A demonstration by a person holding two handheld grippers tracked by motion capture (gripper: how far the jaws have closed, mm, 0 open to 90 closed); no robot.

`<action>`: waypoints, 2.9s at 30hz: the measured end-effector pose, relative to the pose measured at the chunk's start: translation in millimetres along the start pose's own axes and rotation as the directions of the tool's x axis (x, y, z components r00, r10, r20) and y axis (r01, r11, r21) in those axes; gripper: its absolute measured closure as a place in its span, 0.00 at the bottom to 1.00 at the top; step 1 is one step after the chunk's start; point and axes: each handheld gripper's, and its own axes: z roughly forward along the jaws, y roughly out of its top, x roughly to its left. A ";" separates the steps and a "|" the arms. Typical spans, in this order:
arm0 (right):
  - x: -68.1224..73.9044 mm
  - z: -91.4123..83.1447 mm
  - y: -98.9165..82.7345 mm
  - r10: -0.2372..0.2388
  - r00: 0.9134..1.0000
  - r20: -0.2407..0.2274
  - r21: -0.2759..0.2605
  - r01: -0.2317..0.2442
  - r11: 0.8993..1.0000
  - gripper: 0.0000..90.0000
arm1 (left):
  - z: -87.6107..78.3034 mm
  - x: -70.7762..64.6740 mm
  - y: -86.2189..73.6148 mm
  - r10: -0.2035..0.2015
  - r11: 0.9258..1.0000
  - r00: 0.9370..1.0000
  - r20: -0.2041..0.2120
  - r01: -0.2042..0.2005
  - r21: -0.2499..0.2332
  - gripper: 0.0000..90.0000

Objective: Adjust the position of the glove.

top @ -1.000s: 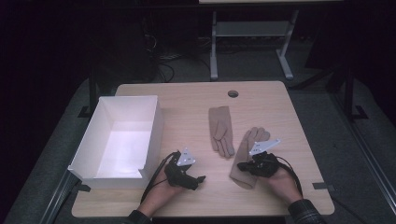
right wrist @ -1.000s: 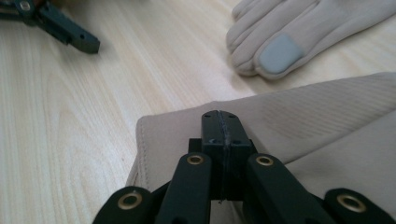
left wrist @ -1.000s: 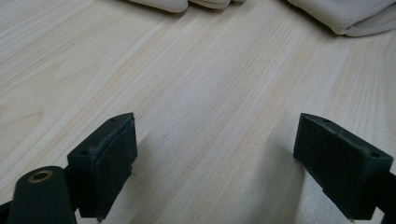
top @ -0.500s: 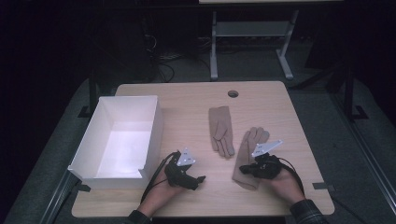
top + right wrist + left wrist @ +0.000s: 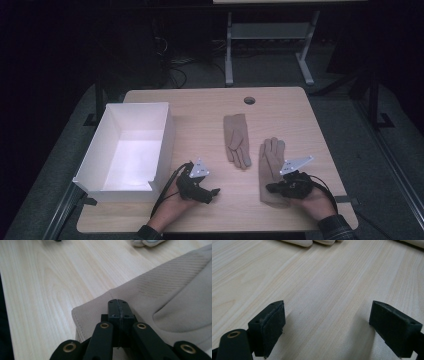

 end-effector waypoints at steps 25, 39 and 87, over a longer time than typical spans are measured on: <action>-8.4 -29.5 -10.0 0.013 0.999 0.044 -0.099 -0.009 0.995 0.89 | 0.0 0.0 0.0 0.000 1.000 1.000 0.000 0.000 0.000 0.14; -50.6 -36.6 -29.4 0.167 0.948 0.271 -0.174 -0.123 0.977 0.39 | 0.0 0.0 0.0 0.000 1.000 1.000 0.000 0.000 0.000 0.14; -66.8 -21.9 -36.9 0.222 0.897 0.382 -0.179 -0.164 0.970 0.11 | -1.9 26.9 54.2 -0.094 0.996 0.991 0.096 0.093 0.011 0.99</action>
